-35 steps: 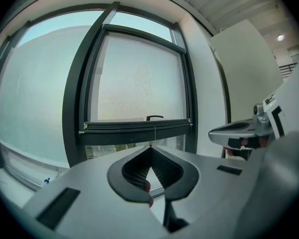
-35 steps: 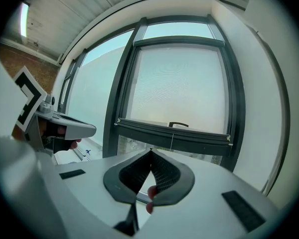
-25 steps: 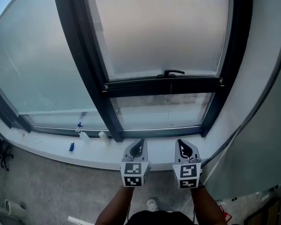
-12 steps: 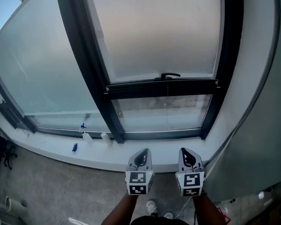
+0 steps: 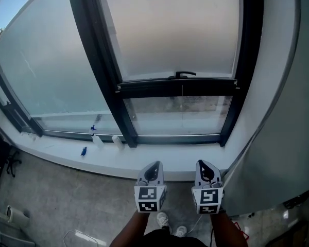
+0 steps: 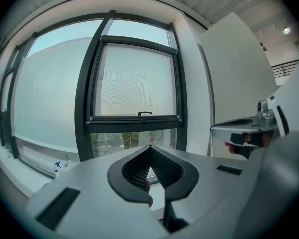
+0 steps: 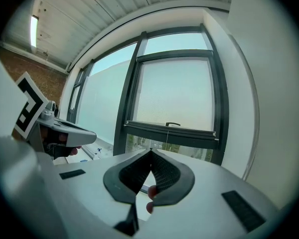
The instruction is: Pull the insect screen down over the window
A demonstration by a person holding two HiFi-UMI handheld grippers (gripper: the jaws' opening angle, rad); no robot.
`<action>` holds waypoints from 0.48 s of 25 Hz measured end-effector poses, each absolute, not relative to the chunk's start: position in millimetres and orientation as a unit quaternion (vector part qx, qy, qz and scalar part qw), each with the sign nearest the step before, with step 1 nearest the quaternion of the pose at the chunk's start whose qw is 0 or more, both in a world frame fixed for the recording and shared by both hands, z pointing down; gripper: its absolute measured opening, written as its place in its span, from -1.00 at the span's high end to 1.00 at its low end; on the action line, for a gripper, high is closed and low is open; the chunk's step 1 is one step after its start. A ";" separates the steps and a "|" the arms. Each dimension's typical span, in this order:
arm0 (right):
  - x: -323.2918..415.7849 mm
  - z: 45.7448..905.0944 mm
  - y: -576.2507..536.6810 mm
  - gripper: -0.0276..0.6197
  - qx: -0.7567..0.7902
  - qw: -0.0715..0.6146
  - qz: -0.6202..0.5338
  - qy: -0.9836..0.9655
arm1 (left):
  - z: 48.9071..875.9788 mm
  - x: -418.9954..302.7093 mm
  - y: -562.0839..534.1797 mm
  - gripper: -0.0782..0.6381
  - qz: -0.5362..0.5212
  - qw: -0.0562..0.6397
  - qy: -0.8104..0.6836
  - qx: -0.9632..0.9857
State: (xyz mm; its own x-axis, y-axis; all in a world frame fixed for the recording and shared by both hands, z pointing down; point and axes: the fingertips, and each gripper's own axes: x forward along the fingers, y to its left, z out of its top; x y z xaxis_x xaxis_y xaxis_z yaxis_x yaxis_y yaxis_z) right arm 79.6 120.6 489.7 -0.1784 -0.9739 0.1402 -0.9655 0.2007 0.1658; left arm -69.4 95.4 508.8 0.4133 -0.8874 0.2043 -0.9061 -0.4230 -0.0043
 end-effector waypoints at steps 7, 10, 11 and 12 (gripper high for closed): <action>87.4 500.4 133.7 0.90 0.632 0.084 0.025 -0.770 | 514.8 -61.8 115.5 0.78 0.102 0.052 -0.527 0.842; 86.9 502.3 137.7 0.90 0.639 0.092 0.020 -0.763 | 515.5 -62.0 120.1 0.77 0.105 0.048 -0.520 0.846; 85.4 502.2 138.6 0.90 0.641 0.094 0.017 -0.762 | 515.4 -62.8 120.5 0.77 0.104 0.047 -0.518 0.847; 83.3 502.1 139.2 0.90 0.642 0.096 0.014 -0.760 | 515.0 -63.5 120.5 0.77 0.103 0.047 -0.517 0.848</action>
State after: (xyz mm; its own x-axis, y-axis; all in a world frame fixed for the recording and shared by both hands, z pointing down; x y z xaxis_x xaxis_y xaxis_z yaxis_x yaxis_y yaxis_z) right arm 83.3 139.2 502.1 -0.1565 -0.9739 0.1643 -0.9792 0.1747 0.1028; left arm -63.5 120.5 515.0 0.4431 -0.8681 0.2236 -0.8875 -0.4600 -0.0272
